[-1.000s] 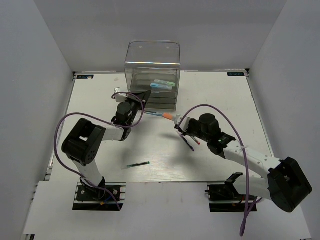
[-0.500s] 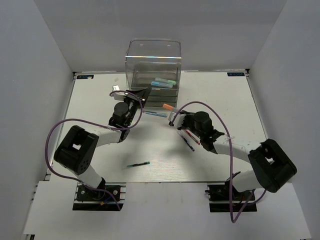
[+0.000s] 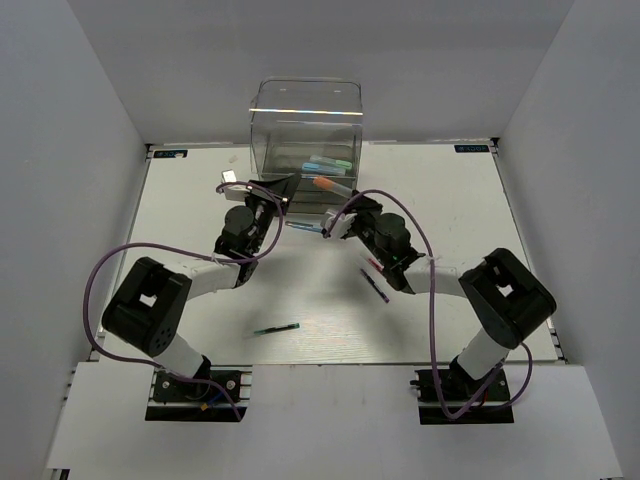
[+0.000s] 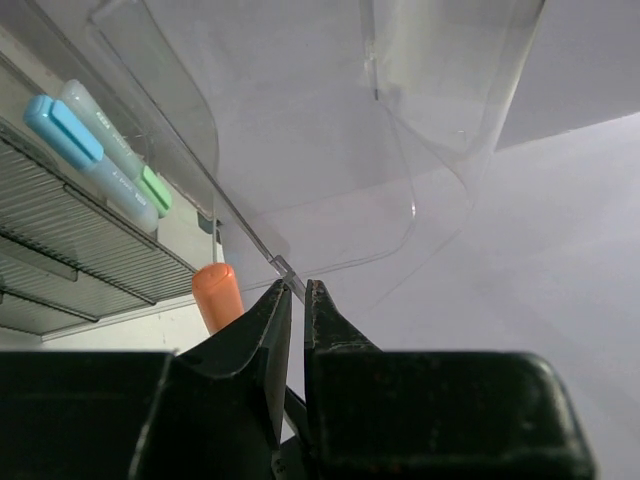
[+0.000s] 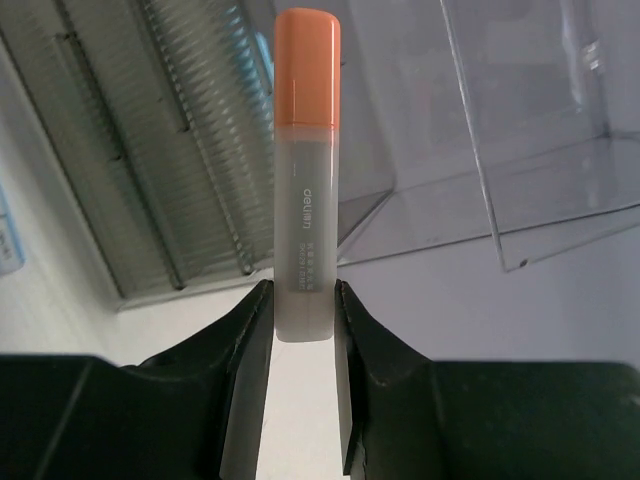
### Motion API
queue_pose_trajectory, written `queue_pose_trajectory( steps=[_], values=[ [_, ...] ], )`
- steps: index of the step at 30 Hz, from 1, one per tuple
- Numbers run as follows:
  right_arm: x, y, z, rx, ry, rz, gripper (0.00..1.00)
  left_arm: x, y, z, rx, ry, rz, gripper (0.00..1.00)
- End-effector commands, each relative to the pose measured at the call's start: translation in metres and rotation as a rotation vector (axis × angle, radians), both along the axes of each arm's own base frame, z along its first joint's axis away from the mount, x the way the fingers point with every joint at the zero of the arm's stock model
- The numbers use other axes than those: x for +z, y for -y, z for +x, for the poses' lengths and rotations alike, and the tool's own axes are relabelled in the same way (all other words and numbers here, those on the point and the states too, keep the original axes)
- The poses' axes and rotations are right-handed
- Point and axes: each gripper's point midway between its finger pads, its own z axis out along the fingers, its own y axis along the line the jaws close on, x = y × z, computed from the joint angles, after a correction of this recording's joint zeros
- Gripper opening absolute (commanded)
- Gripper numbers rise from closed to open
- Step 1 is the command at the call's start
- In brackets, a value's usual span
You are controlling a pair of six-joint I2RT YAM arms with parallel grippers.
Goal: Sort the stationery into containers
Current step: Place the pen in the storage box.
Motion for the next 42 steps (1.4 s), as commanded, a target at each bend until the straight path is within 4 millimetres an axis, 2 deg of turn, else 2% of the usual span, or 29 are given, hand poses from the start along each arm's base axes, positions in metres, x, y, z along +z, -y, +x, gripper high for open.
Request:
queue_pose_trajectory(
  steps=[1,3,9,11,12,13,21,24,42],
  values=[
    [0.051,-0.008,0.007,-0.013,0.178,0.075,0.0,0.04,-0.001,-0.014,-0.008,0.105,-0.044,0.0],
    [0.059,-0.007,0.01,-0.038,0.23,0.087,0.0,0.04,-0.001,-0.014,-0.008,0.105,-0.044,0.0],
    [0.062,-0.007,0.018,-0.088,0.356,0.084,0.0,0.04,-0.001,-0.014,-0.008,0.105,-0.044,0.0],
    [0.055,-0.012,0.022,-0.085,0.352,0.068,0.0,0.044,-0.002,-0.015,-0.008,0.113,-0.049,0.0],
    [0.063,-0.014,0.025,-0.09,0.367,0.078,0.0,0.044,-0.002,-0.015,-0.008,0.113,-0.049,0.0],
    [0.058,-0.015,0.028,-0.092,0.357,0.067,0.0,0.044,-0.002,-0.015,-0.008,0.113,-0.049,0.0],
    [0.065,-0.022,0.038,-0.101,0.388,0.062,0.0,0.048,-0.003,-0.017,-0.008,0.121,-0.053,0.0],
    [0.067,-0.024,0.038,-0.094,0.414,0.042,0.0,0.044,-0.003,-0.018,-0.008,0.113,-0.049,0.0],
    [0.054,-0.042,0.049,-0.039,0.502,-0.232,0.0,0.042,-0.007,-0.02,0.001,0.112,-0.05,0.0]
  ],
)
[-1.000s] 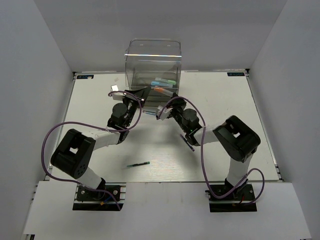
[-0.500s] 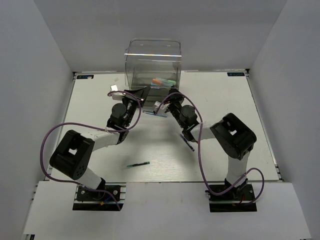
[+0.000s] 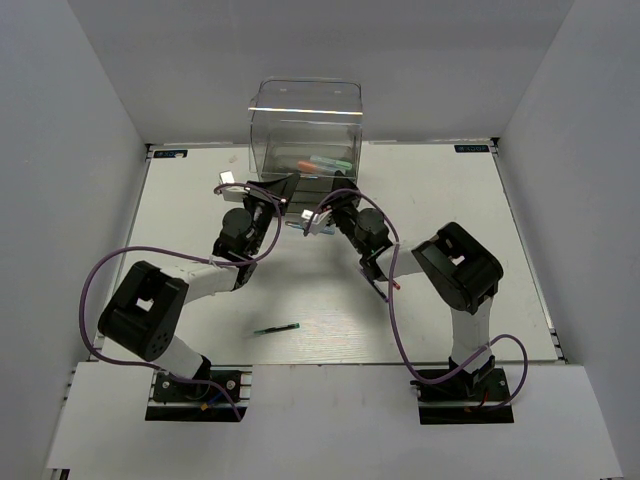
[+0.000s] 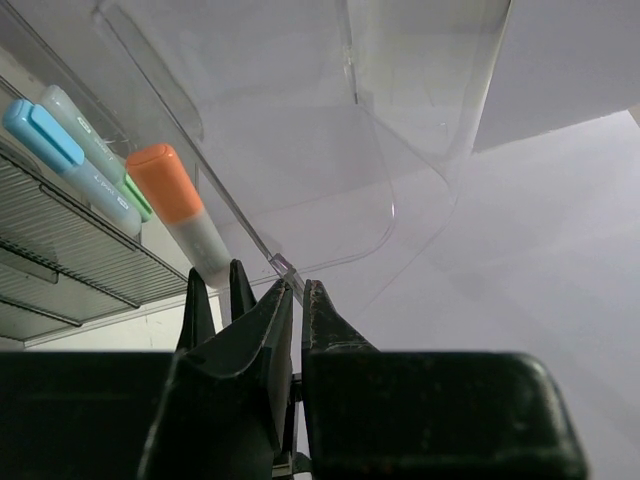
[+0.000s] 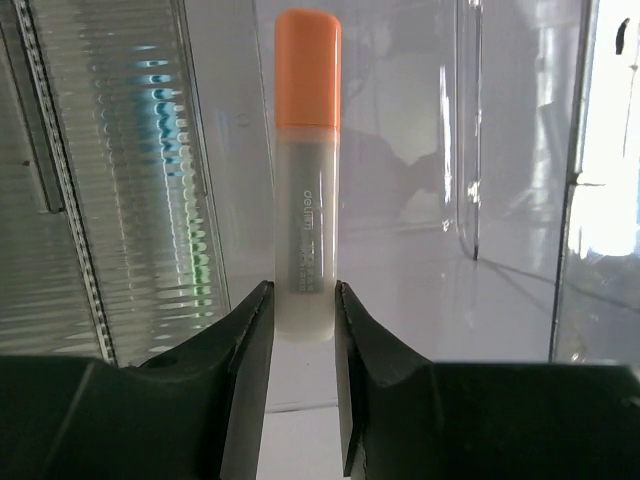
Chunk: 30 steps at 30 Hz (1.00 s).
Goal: Sort the stationery into containers
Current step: Place the pen in the storage box.
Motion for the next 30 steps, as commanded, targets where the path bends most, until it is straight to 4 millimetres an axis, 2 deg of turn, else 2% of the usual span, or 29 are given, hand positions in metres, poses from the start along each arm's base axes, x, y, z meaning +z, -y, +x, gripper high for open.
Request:
queue_pose_trajectory(
  steps=[1,5,10,11,13,18,25,30],
  values=[
    [0.033,-0.002,-0.001,0.009,0.103,-0.012,0.0,0.034,-0.005,-0.013,0.0,0.094,-0.039,0.0],
    [0.03,-0.002,0.003,0.008,0.1,-0.095,0.0,0.033,-0.006,-0.015,0.0,0.094,-0.039,0.0],
    [0.036,0.0,0.01,-0.004,0.107,-0.159,0.0,0.033,-0.006,-0.015,0.0,0.094,-0.039,0.0],
    [0.031,0.003,0.014,-0.017,0.095,-0.197,0.0,0.033,-0.006,-0.015,0.0,0.094,-0.039,0.0],
    [0.038,0.002,0.016,-0.021,0.112,-0.215,0.0,0.033,-0.007,-0.017,0.0,0.094,-0.039,0.0],
    [0.04,0.003,0.019,-0.009,0.132,-0.297,0.0,0.033,-0.007,-0.017,0.0,0.094,-0.039,0.0],
    [0.026,0.004,0.019,0.016,0.068,-0.429,0.0,0.033,-0.007,-0.017,0.0,0.094,-0.039,0.0],
    [0.028,0.006,0.022,0.005,0.056,-0.46,0.0,0.033,-0.007,-0.017,0.0,0.094,-0.039,0.0]
  ],
)
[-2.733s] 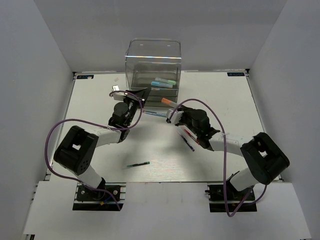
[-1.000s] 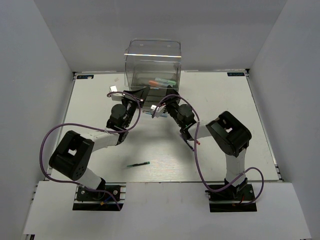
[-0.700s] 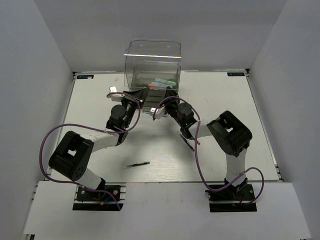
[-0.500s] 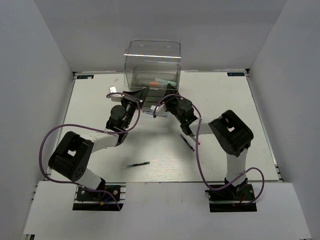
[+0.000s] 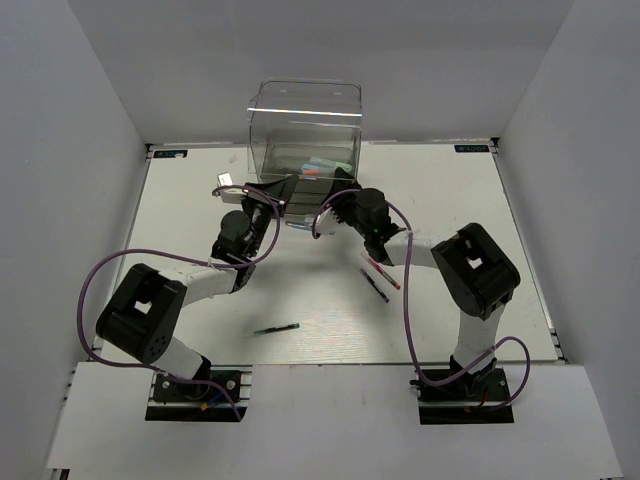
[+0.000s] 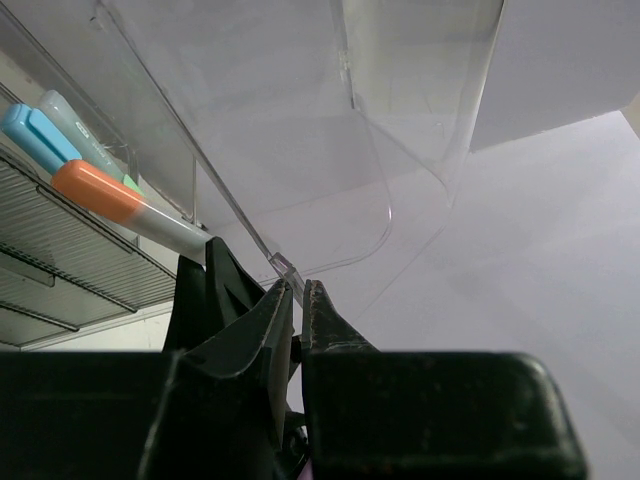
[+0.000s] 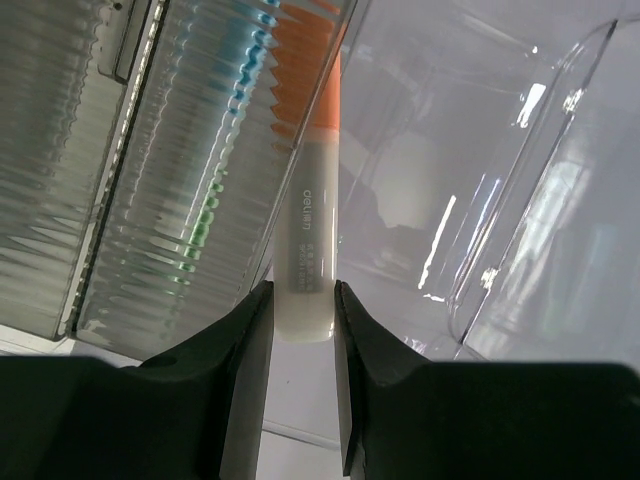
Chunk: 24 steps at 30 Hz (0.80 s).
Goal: Sort the stationery into containers
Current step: Place the pen in the storage box.
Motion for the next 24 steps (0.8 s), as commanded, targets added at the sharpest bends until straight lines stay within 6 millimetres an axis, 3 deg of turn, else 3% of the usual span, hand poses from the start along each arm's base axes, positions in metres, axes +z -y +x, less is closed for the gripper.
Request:
queue_pose_trajectory(
  steps=[1,5,6,8,14,21,24],
  values=[
    [0.039,0.001,0.004,-0.003,0.052,0.011,0.0,0.032,-0.004,-0.012,-0.003,0.085,-0.033,0.0],
    [0.042,0.0,0.005,-0.007,0.049,0.021,0.04,0.034,-0.004,-0.012,-0.003,0.093,-0.037,0.0],
    [0.043,0.0,0.005,-0.007,0.049,0.025,0.14,0.034,-0.004,-0.012,-0.003,0.093,-0.037,0.0],
    [0.047,0.001,0.006,-0.012,0.064,0.039,0.24,0.034,-0.004,-0.012,-0.003,0.093,-0.037,0.0],
    [0.053,0.002,0.005,-0.006,0.082,0.078,0.49,0.034,-0.004,-0.012,-0.003,0.093,-0.037,0.0],
    [0.068,0.001,-0.001,0.023,0.103,0.162,0.55,0.034,-0.004,-0.012,-0.003,0.093,-0.037,0.0],
    [0.075,-0.002,-0.015,0.082,0.091,0.224,0.55,0.034,-0.004,-0.012,-0.003,0.093,-0.037,0.0]
  ],
)
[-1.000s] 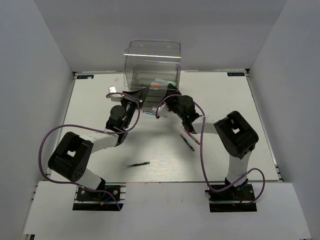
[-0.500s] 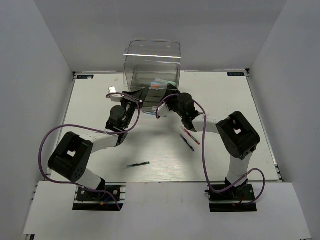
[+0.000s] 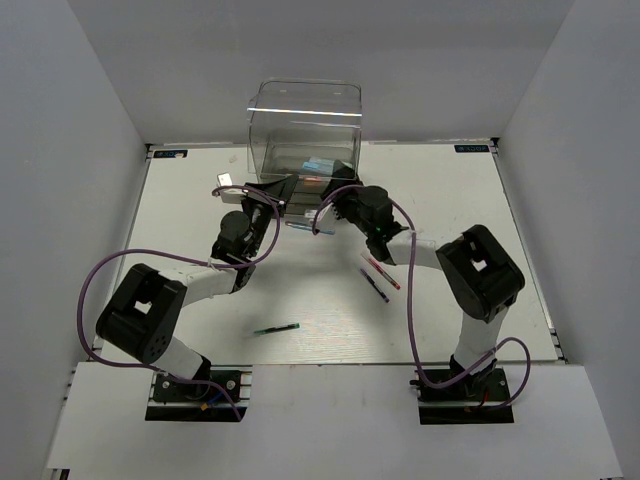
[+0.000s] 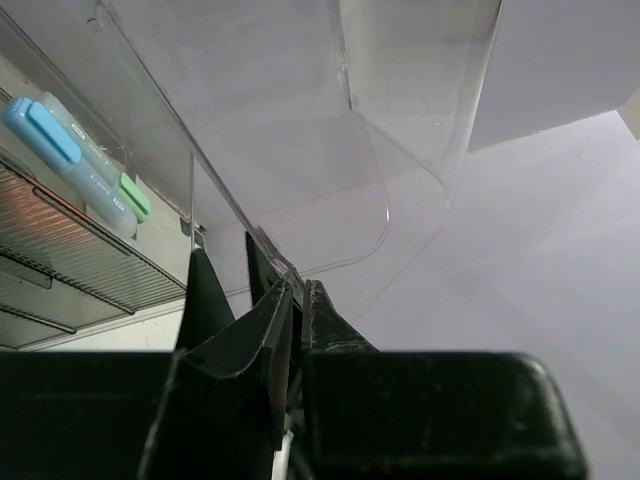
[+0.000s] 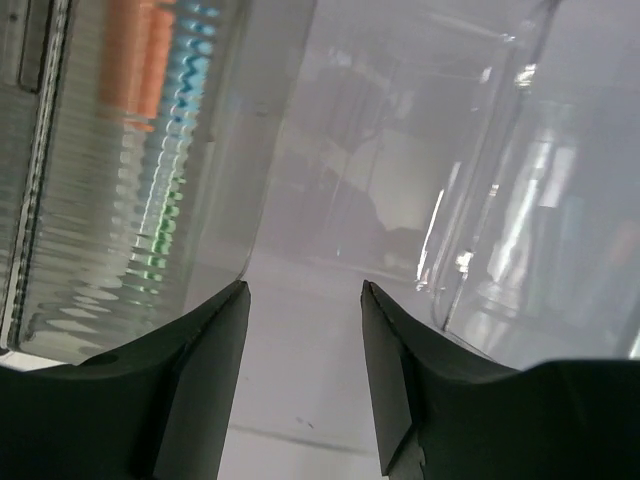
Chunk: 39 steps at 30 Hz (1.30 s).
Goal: Sort the stationery into containers
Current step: Place the pen in the storage box, then close the storage box at the center of the board.
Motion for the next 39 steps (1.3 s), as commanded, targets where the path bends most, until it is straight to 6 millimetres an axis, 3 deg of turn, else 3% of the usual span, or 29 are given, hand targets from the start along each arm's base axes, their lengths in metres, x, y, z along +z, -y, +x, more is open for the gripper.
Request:
queue_pose_trajectory(
  steps=[1,3,7,9,11,12,18,20,22,23,24,28,30,31,32,33,39],
  values=[
    [0.052,0.001,-0.02,0.088,0.074,0.159,0.55,0.033,-0.003,-0.01,-0.003,0.088,-0.035,0.0],
    [0.063,-0.002,-0.038,0.159,0.07,0.204,0.55,0.033,-0.003,-0.01,-0.003,0.088,-0.035,0.0],
    [0.053,-0.002,-0.062,0.242,0.029,0.231,0.55,0.033,0.0,-0.009,-0.011,0.089,-0.033,0.0],
    [0.033,-0.005,-0.076,0.296,-0.047,0.228,0.55,0.035,0.0,-0.007,-0.012,0.089,-0.033,0.0],
    [0.037,-0.004,-0.091,0.348,-0.077,0.239,0.53,0.035,0.0,-0.007,-0.012,0.089,-0.032,0.0],
    [0.019,-0.007,-0.103,0.402,-0.135,0.222,0.53,0.035,0.0,-0.007,-0.012,0.089,-0.032,0.0],
    [-0.02,0.002,-0.142,0.474,-0.343,0.18,0.44,0.031,0.0,-0.008,-0.012,0.081,-0.028,0.0],
    [-0.024,0.005,-0.152,0.483,-0.399,0.181,0.38,0.025,0.001,-0.006,-0.012,0.065,-0.019,0.0],
    [-0.036,0.009,-0.159,0.461,-0.514,0.186,0.23,0.018,0.002,-0.004,-0.012,0.048,-0.01,0.0],
    [-0.033,0.011,-0.162,0.45,-0.555,0.214,0.15,0.015,0.004,-0.001,-0.012,0.042,-0.007,0.0],
    [-0.046,0.015,-0.169,0.428,-0.642,0.201,0.0,0.009,0.007,0.0,-0.021,0.026,0.005,0.0],
    [-0.042,0.018,-0.178,0.314,-0.953,0.311,0.0,-0.009,0.012,0.01,-0.021,-0.009,0.024,0.0],
    [-0.042,0.021,-0.183,0.281,-1.013,0.369,0.0,-0.022,0.015,0.015,-0.022,-0.034,0.037,0.0],
    [-0.025,0.025,-0.187,0.293,-0.976,0.404,0.0,-0.023,0.017,0.018,-0.022,-0.035,0.038,0.0],
    [-0.042,0.03,-0.195,0.263,-1.02,0.417,0.0,-0.027,0.019,0.022,-0.022,-0.043,0.042,0.0],
    [-0.034,0.032,-0.198,0.273,-0.995,0.439,0.0,-0.025,0.021,0.025,-0.022,-0.039,0.04,0.0],
    [-0.044,0.054,-0.207,0.196,-0.988,0.526,0.0,-0.033,0.029,0.031,-0.027,-0.056,0.072,0.0]
  ],
)
